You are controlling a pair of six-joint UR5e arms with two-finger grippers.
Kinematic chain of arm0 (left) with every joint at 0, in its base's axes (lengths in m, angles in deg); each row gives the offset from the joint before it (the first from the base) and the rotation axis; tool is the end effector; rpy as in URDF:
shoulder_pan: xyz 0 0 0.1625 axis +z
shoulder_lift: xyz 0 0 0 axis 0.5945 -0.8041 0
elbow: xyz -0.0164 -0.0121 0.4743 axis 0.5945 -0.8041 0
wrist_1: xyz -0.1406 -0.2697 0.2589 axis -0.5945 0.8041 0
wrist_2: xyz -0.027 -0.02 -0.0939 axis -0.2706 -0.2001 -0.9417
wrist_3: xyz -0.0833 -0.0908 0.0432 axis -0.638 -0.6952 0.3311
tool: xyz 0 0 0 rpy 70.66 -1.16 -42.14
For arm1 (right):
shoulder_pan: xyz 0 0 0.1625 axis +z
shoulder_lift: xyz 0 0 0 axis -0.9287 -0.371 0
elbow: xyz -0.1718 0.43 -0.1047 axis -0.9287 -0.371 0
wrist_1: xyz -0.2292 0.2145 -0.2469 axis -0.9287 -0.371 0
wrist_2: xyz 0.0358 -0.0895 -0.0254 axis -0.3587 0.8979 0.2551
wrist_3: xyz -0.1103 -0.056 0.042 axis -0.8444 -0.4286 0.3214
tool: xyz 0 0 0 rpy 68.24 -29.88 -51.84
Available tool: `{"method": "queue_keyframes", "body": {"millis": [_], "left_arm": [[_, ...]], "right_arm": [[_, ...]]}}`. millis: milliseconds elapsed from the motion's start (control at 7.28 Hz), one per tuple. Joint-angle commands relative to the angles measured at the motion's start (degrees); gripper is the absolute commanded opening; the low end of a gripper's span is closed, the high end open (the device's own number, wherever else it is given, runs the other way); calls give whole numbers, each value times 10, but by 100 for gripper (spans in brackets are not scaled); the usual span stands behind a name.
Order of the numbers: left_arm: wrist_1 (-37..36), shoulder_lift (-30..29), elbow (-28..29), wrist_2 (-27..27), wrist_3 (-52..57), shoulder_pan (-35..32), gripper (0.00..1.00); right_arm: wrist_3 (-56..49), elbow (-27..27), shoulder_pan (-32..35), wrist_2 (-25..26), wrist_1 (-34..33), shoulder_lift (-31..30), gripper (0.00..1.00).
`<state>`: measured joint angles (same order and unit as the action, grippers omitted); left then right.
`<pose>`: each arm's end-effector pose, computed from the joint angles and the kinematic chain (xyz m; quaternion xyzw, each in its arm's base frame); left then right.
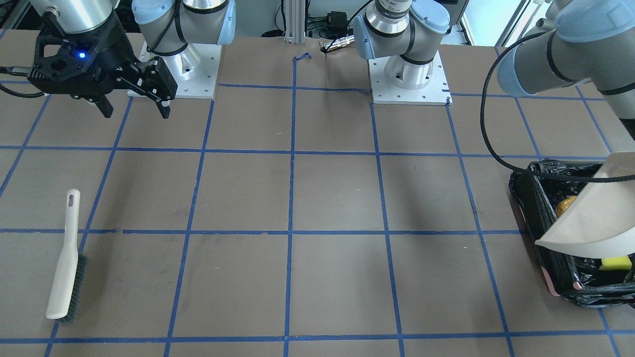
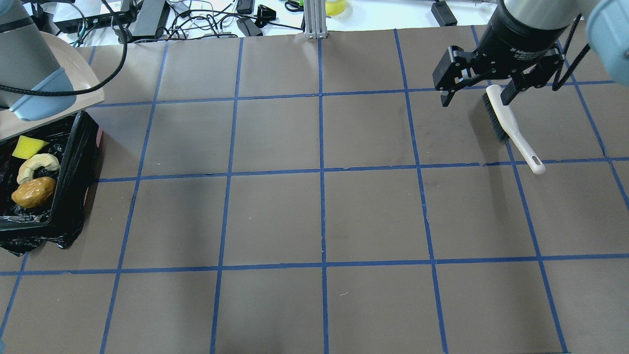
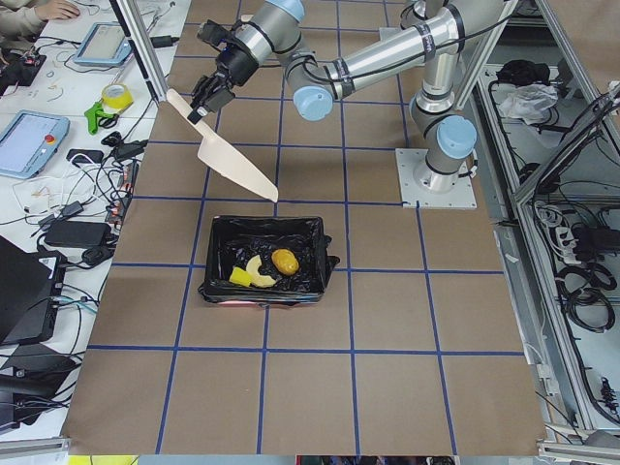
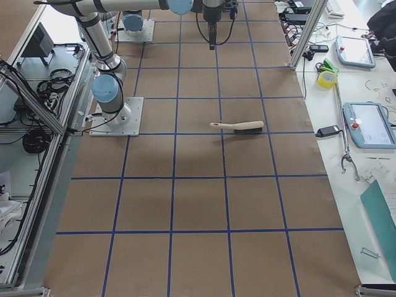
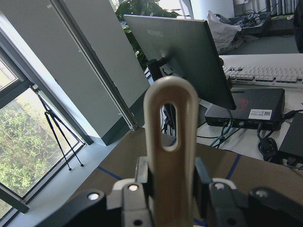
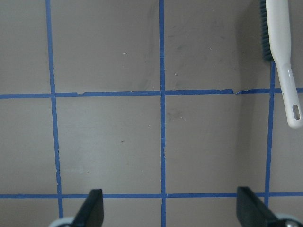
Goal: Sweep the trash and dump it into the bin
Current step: 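Lift the white dustpan up from the bin with the left gripper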
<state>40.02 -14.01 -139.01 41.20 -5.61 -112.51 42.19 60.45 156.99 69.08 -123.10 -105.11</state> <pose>0.0815 -0.6026 0.5443 -0.2345 0.8228 -0.4321 0.2852 0.1267 -0.4643 0.5349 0.0066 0.9996 -0.0223 0.0128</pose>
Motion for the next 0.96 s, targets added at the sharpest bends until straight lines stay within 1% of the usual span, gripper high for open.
{"method": "queue_keyframes", "body": {"millis": [0,275,412,549,687,824], "left_arm": [[71,-1,0,1,-110,-23,0],[171,1,0,-19,-279,-43,0],[230,-7,0,-51,-389,-43,0],[271,-16,-2,-81,-492,-42,0],[325,-20,0,-137,-577,-42,0],[350,-30,0,-161,-643,-42,0]], "right_arm": [[0,0,-1,0,0,0,100],[-1,1,-2,2,1,0,100],[-3,1,0,1,1,0,100],[-4,1,-1,1,1,1,100],[-4,1,-2,3,1,1,100],[-4,1,-1,2,1,1,100]]}}
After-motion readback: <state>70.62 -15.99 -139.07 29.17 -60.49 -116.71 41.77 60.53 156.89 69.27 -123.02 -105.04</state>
